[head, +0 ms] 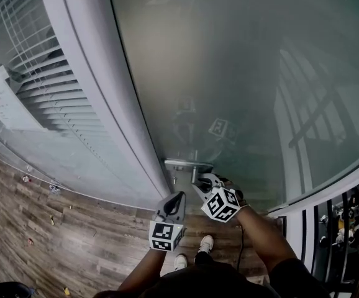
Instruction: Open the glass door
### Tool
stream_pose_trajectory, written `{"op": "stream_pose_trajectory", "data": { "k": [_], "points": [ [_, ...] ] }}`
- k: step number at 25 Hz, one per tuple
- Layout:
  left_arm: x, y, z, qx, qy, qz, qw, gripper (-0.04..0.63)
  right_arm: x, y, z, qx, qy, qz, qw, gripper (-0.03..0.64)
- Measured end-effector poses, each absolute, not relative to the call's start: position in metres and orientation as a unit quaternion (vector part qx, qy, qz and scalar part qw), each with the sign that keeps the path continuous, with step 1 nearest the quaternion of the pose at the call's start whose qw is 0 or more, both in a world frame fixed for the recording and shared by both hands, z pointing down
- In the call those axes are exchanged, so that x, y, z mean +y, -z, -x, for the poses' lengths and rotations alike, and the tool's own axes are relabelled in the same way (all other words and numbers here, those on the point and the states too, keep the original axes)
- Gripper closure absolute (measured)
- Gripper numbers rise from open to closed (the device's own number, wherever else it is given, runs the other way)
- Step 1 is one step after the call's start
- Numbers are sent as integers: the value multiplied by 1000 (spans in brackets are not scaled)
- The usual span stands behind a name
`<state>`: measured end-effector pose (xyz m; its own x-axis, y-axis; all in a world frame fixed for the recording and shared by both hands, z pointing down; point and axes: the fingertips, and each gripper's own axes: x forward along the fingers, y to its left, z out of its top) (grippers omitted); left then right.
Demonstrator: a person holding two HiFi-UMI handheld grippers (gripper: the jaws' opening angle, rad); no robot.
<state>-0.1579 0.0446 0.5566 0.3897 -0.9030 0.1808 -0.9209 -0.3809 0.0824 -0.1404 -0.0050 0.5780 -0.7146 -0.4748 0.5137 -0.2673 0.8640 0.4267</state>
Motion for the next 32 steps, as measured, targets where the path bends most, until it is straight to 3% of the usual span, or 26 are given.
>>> {"op": "stream_pose_trajectory", "data": {
  "k": [32],
  "points": [
    [-91, -565, 117, -608, -96, -786, 58, 597, -186, -584, 134, -901, 88, -243, 350, 589]
  ]
}}
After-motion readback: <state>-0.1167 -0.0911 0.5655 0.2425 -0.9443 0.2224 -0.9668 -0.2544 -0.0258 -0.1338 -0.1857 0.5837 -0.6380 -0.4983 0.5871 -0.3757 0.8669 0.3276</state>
